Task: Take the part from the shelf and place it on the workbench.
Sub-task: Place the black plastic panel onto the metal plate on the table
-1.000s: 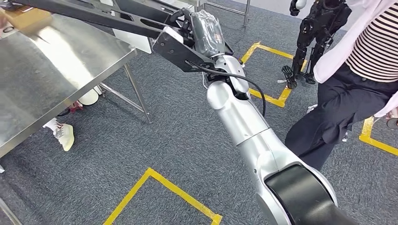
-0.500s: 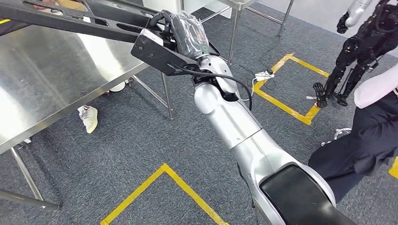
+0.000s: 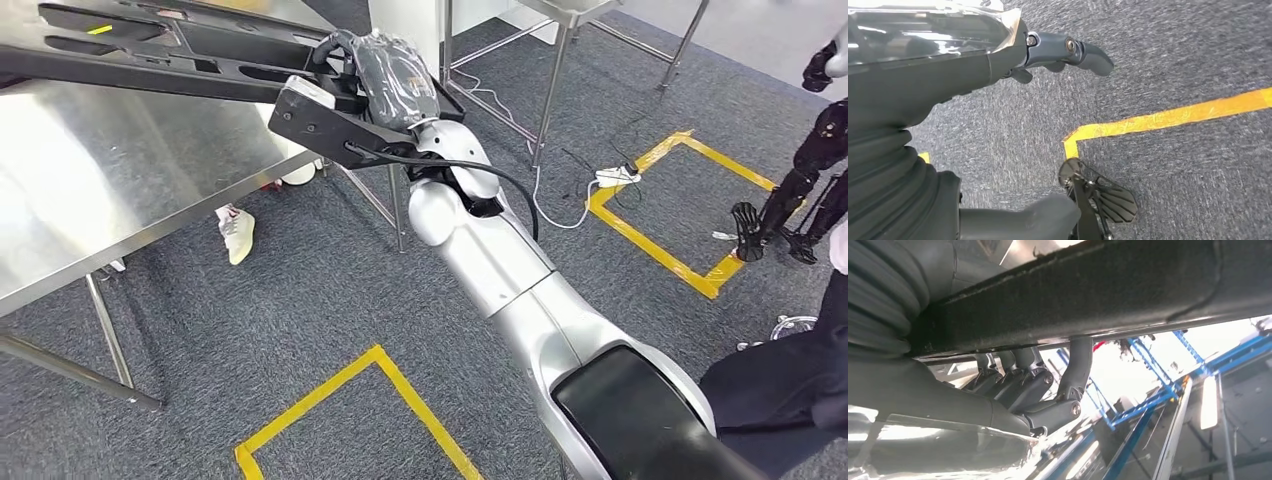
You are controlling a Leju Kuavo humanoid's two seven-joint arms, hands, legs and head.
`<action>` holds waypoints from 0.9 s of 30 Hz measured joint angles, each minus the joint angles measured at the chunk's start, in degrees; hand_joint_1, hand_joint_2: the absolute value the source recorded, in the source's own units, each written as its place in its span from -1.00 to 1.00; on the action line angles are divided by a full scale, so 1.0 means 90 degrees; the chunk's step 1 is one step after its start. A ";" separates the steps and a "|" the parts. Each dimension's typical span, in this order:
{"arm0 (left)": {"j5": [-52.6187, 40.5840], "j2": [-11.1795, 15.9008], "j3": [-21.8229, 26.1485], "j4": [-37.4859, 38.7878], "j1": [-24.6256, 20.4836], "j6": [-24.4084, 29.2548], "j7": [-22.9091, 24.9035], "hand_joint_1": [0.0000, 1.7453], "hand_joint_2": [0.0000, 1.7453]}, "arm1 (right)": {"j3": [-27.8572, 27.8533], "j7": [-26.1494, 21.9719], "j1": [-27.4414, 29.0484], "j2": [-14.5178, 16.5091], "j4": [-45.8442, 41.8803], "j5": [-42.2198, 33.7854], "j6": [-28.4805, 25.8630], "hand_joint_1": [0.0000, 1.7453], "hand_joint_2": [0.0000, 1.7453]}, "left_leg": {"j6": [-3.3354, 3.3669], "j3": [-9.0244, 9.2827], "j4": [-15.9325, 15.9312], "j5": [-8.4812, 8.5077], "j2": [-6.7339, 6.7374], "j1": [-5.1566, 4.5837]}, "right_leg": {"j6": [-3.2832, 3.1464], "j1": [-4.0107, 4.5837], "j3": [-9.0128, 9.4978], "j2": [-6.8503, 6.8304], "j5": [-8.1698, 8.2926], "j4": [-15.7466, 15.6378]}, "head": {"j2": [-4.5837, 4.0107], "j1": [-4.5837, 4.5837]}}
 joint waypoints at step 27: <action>-0.0432 0.0017 -0.0038 0.0001 0.0014 -0.0110 0.0034 -1.00 1.00 | -0.0351 -0.0018 0.0060 -0.0322 0.0070 0.0753 -0.0067 1.00 1.00 | 0.0099 0.0659 -0.1321 0.0527 -0.0343 -0.0023 | 0.0037 0.0005 -0.0010 0.0254 0.0106 -0.0075 | 0.0000 0.0041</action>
